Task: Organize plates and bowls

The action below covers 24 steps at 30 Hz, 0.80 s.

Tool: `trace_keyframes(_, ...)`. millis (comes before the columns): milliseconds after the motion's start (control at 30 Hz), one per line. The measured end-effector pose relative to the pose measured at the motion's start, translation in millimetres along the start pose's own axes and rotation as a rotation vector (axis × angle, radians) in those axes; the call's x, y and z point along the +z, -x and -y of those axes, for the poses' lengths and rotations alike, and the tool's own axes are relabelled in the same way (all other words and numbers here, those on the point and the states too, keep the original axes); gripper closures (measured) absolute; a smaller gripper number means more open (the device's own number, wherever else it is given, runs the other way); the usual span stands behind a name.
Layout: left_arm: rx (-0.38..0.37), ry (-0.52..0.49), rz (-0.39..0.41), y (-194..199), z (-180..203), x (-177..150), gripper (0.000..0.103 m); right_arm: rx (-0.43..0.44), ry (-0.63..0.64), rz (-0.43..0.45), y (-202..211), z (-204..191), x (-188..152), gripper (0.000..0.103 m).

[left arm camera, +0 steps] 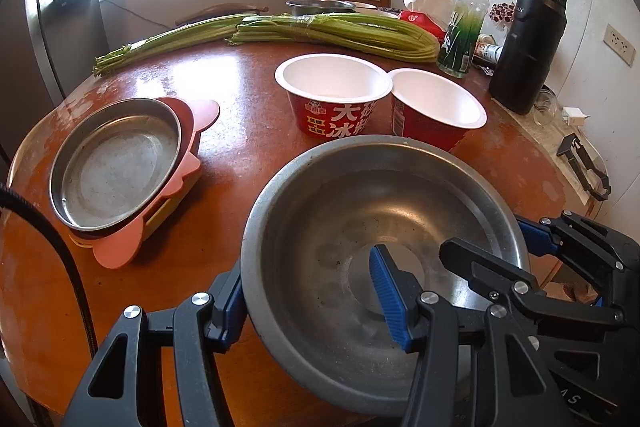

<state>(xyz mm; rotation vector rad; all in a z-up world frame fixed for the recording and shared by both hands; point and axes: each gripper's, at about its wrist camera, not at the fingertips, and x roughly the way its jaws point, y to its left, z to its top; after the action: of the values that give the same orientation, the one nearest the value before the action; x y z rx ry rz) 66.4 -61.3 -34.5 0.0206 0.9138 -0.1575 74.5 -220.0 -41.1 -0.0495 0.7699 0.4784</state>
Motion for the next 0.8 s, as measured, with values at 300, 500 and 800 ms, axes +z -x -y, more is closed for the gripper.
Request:
trace_keyframes(300, 0.005, 0.001, -0.011, -9, 0, -1, 0.047, 0.003, -0.009, -0.018, -8, 1, -3, 0.061)
trace_keyframes(500, 0.005, -0.007, -0.014, -12, 2, -1, 0.047, 0.001, -0.015, -0.026, -10, 4, -4, 0.061)
trace_keyframes(800, -0.01, -0.019, -0.008, -15, 5, 0, 0.044, 0.003, -0.064, -0.007, -4, 14, -5, 0.059)
